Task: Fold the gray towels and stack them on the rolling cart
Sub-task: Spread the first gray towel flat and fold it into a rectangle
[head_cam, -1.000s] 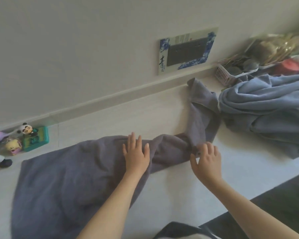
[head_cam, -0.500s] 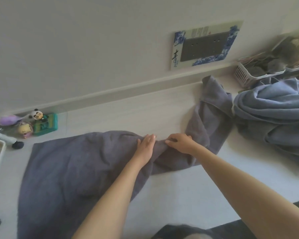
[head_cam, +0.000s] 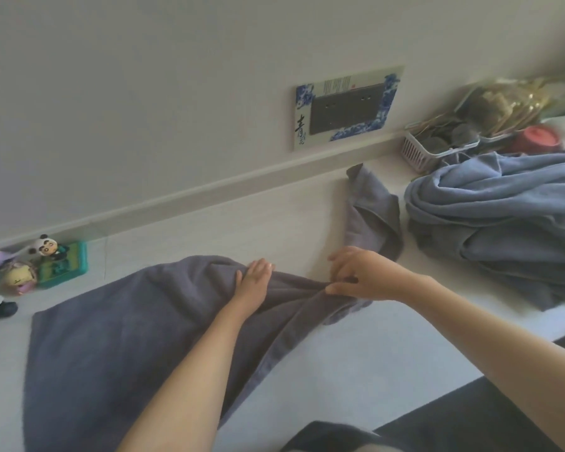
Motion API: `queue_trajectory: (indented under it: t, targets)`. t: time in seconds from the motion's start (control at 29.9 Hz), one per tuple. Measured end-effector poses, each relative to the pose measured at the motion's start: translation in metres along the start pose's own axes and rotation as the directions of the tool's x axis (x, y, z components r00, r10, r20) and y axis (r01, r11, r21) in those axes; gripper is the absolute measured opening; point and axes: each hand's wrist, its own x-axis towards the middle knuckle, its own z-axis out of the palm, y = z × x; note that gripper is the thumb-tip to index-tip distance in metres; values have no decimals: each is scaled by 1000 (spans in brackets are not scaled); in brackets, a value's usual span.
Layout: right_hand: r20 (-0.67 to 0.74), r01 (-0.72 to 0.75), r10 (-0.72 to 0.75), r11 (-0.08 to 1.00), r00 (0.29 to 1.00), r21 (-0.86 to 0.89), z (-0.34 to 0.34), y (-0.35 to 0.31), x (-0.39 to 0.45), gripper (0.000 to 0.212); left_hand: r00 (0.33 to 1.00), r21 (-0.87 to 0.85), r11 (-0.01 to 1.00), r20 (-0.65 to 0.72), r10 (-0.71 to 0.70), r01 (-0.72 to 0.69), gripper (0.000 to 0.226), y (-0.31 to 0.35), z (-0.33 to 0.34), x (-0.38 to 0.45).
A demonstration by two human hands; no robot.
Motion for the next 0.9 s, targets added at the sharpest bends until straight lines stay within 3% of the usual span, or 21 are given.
queue_trajectory:
  t: [0.1,0.2,0.23,0.3,0.33,0.4,0.5,0.57,0.7,0.77,0.9]
  targets:
    - [-60,-69,65,995,996,-69,6,-16,-23,44,1000,-12,1000,-10,-2,2,48,-2,4,6]
    - [-343,-62,-40,957,939,-282,21,-19,-44,53,1000,-5,1000,-8,8,-8,49,-4,7,9]
    - [-380,-69,-68,939,923,-336,24,-20,-52,52,1000,-4,1000,-13,5,-5,49,-4,7,8]
    - [-334,-145,19,923,942,-357,30,-27,-68,49,1000,46,999,-28,5,-4,49,-8,8,6]
    - [-270,-228,140,918,953,-325,36,-30,-77,48,999,77,997,-37,11,-8,50,-11,8,4]
    - [-149,-403,376,875,915,-267,48,-32,-88,54,998,101,995,-55,12,-6,50,-17,9,1]
    - [-94,-536,529,814,843,-224,69,-25,-90,53,997,105,994,-80,-4,13,52,-17,11,-2]
    - [-235,-530,482,817,844,-226,81,-20,-88,46,995,101,994,-93,-23,32,53,-11,11,-5]
    - [-604,-436,186,849,775,-297,95,-9,-71,32,984,120,992,-166,68,-48,52,5,19,-16]
    - [-623,-449,194,848,758,-282,97,3,-60,25,963,108,977,-182,199,-182,46,19,27,-20]
    - [-537,-557,413,820,735,-131,99,21,-44,34,926,25,937,-141,349,-349,40,58,45,-20]
